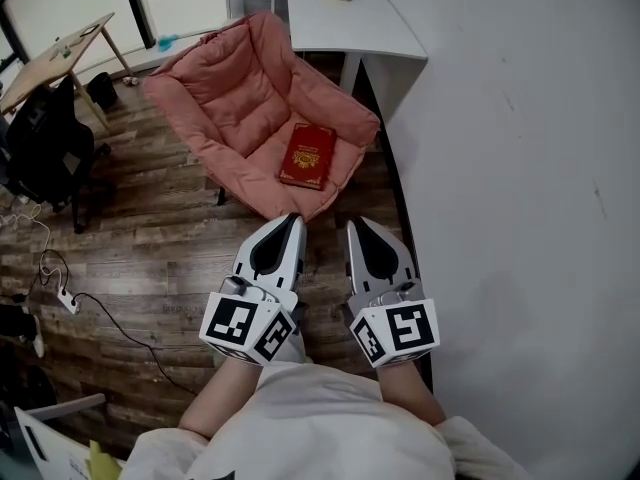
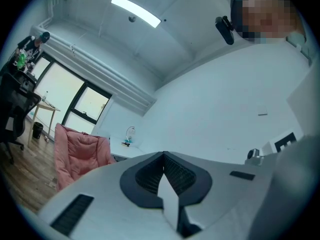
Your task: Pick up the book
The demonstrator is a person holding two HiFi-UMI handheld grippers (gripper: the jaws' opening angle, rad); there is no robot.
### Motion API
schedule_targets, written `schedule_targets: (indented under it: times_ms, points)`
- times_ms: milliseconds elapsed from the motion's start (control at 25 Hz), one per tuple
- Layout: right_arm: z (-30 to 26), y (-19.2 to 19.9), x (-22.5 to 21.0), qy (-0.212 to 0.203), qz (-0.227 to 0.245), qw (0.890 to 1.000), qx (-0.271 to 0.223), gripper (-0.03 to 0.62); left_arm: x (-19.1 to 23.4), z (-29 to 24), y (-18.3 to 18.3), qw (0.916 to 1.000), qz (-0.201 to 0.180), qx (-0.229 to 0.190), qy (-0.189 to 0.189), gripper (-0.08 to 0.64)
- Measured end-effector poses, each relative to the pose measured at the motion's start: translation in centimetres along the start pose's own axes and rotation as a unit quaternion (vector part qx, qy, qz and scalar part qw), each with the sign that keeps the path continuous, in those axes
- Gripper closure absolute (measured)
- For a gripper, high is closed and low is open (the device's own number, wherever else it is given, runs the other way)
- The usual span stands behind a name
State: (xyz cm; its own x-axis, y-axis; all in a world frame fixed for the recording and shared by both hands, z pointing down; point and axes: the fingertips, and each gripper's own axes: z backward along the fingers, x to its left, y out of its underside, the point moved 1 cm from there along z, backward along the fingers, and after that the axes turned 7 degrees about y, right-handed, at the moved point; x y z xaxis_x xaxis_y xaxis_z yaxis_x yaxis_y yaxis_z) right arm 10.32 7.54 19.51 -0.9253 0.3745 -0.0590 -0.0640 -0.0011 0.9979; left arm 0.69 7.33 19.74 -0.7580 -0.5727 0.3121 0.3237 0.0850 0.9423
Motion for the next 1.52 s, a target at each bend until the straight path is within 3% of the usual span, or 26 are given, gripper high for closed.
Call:
schedule_targets:
  times_ms: [840, 1160, 1520]
  points:
    - [-24.2, 2.3, -5.7, 0.063, -0.018, 0.998, 0.016, 0.565, 19.2, -17.7, -1.9, 0.9989, 0.001, 0.038, 0.028, 0.557]
    - [-28.6, 4.1, -6.0, 0.069, -0.014, 0.997, 0.043, 0.565, 23.0, -21.0, -1.0, 0.9975, 0.017, 0.059, 0.035, 0.557]
    - [-30.6, 8.5, -8.1, 0.064, -0.018, 0.994, 0.085, 0.563, 24.9, -23.2, 3.2, 0.9940, 0.027, 0.103, 0.023, 0.555]
